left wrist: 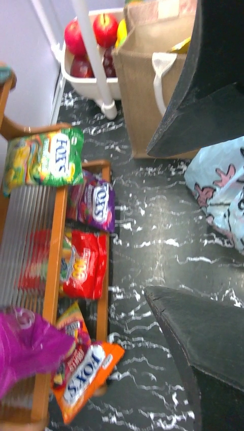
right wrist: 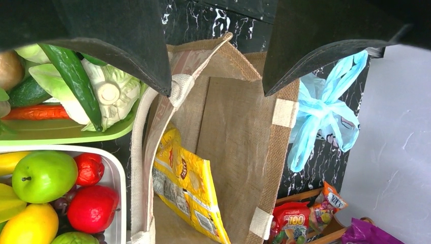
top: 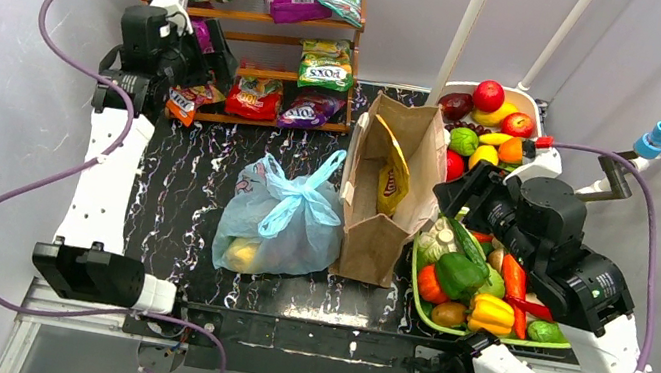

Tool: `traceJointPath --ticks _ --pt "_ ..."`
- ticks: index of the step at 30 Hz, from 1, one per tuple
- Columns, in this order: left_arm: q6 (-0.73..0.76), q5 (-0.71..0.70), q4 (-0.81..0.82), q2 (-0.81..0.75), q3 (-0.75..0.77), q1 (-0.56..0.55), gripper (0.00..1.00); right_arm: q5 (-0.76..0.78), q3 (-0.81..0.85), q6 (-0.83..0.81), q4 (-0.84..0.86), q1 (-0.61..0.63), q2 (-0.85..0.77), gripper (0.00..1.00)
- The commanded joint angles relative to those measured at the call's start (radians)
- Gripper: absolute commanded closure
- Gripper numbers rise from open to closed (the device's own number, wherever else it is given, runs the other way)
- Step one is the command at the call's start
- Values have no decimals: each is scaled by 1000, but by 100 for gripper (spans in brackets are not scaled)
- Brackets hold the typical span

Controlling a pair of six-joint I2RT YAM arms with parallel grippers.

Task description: Place the food into the grocery bag and tie it

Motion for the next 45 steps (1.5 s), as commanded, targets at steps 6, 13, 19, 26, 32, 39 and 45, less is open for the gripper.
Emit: traceJointPath --ticks 6,13,19,26,32,39,45 --pt "175 -175 241 -60 -199 95 2 -8 -38 7 34 0 -28 27" --pt "288 -217 503 -4 -333 124 2 -15 -57 6 36 1 -21 27" --pt "288 -191 658 102 -324 174 4 -11 -70 1 25 0 -20 27" --pt "270 -140 736 195 -284 182 4 -5 -79 -12 26 0 -6 27" --pt "250 -124 808 247 -272 183 15 -13 -77 -14 22 0 14 27" --pt "212 -107 882 297 -254 200 24 -20 -70 -14 21 0 33 27" --pt "178 -79 947 336 -260 206 46 -34 -59 -16 14 1 50 28"
